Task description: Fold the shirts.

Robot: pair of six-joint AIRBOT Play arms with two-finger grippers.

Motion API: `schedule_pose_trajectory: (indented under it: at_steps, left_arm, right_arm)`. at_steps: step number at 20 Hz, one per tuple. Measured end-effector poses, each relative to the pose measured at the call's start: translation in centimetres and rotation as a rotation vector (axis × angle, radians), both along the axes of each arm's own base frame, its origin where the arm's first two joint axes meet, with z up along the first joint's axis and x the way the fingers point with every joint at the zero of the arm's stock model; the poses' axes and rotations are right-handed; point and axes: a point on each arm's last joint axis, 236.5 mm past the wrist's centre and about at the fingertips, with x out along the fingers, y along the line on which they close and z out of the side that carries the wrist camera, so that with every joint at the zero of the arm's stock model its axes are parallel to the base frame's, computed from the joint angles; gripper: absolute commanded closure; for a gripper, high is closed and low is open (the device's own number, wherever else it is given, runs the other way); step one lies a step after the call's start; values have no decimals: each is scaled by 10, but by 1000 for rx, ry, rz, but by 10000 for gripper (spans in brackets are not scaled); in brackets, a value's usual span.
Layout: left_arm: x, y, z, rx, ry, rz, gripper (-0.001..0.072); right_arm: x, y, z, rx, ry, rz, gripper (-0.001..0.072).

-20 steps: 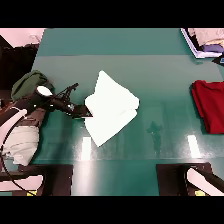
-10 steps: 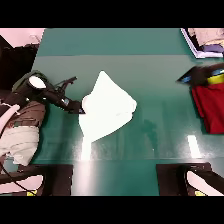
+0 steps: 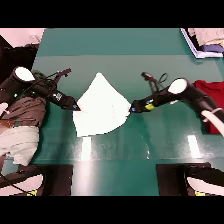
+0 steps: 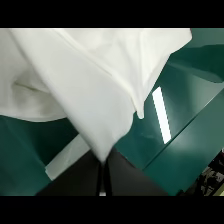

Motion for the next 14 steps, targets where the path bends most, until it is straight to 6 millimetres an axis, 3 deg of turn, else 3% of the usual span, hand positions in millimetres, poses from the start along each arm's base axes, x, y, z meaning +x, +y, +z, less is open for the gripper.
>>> schedule_pose_trajectory:
  at_steps: [2,3,5,9,12,14]
  left_arm:
    - [-1,0,1,1,0,-2,685]
    - [-1,0,1,2,0,-2,685]
    - [-1,0,1,2,0,-2,686]
    - [0,3,4,11,-8,-5,686]
    - [14,18,26,42,-82,29,686]
    - [31,35,61,55,-183,79,686]
  right_arm:
    - [3,14,-17,-6,14,6,259]
    - [4,19,-24,-10,20,12,307]
    - [7,28,-32,-11,25,19,665]
    - [19,26,-27,-17,-11,15,696]
    - [39,-11,15,-30,-117,-32,696]
    - [56,-49,61,-28,-216,-105,697]
